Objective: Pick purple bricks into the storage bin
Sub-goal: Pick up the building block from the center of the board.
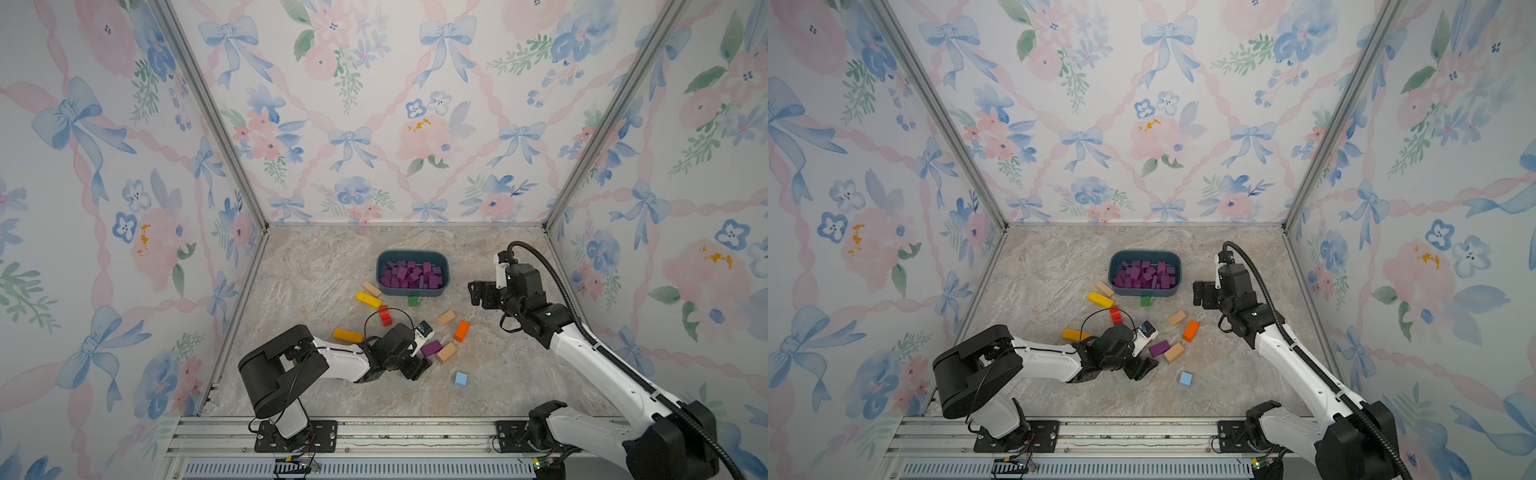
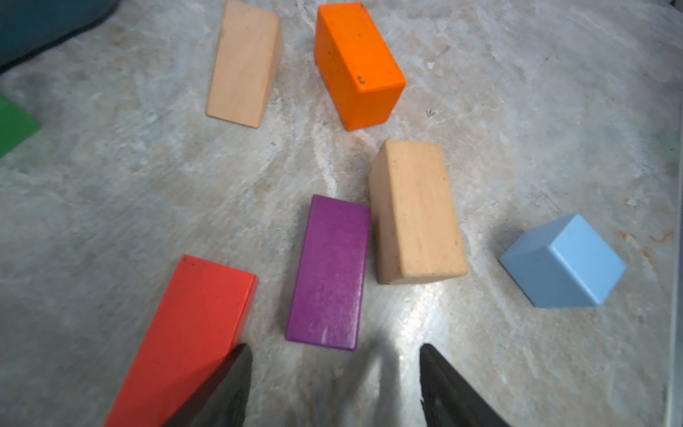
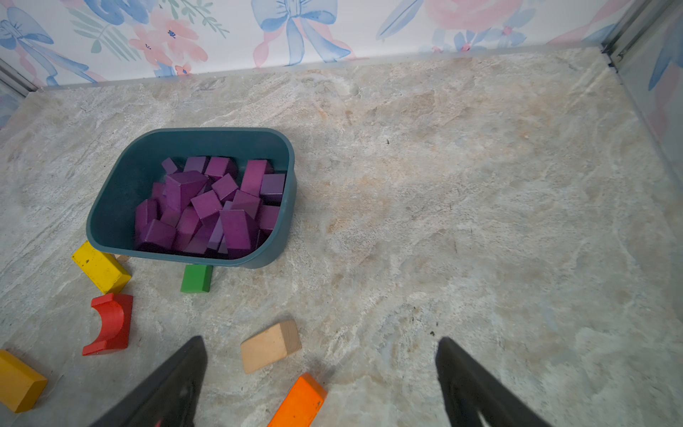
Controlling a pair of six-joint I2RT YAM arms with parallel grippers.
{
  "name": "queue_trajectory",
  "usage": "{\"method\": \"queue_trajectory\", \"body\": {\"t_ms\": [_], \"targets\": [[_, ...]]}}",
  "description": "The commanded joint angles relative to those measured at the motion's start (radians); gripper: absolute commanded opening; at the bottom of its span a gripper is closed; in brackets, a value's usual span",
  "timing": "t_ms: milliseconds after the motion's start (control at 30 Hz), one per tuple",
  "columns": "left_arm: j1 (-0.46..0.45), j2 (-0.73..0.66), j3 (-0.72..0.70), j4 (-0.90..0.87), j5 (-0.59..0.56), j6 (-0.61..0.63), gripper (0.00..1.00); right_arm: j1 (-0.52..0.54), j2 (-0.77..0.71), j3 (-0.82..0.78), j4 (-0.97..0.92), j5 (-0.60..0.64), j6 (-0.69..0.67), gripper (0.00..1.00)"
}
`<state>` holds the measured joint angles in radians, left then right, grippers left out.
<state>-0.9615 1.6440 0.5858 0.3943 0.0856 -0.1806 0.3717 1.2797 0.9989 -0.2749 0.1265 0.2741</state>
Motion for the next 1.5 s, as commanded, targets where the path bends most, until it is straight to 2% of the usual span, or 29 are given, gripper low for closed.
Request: {"method": "queue_trajectory", "body": {"t_ms": [0,333,467,633,867,1100,1267,1467], "targets": [[0.022,0.036,0.014,-0.064,-0.016,0.026,0.71,-0.012,-0.005,-0.019,-0.008,-0.008,0.007,0.95],[0.028,0.088,0.06,-0.063,0.062,0.084,0.55,-0.026,0.001,-0.018,-0.009,-0.01,0.002,0.95],[0.026,0.125,0.089,-0.065,0.093,0.087,0.52,-0.03,0.003,-0.02,-0.003,-0.008,0.003,0.98],[0.027,0.159,0.141,-0.074,0.085,0.088,0.39,-0.039,0.006,-0.019,-0.005,-0.016,0.004,0.99],[0.042,0.151,0.167,-0.077,0.06,0.076,0.31,-0.06,0.016,-0.02,-0.012,-0.022,-0.003,0.97],[0.079,0.088,0.186,-0.08,0.06,0.054,0.27,-0.079,0.025,-0.019,-0.013,-0.026,-0.001,0.97],[0.096,-0.007,0.215,-0.087,0.012,0.053,0.27,-0.087,0.021,-0.026,-0.011,-0.043,0.001,0.97],[0.161,-0.033,0.344,-0.09,-0.034,0.052,0.28,-0.098,0.018,-0.044,0.0,-0.06,0.013,0.97]]}}
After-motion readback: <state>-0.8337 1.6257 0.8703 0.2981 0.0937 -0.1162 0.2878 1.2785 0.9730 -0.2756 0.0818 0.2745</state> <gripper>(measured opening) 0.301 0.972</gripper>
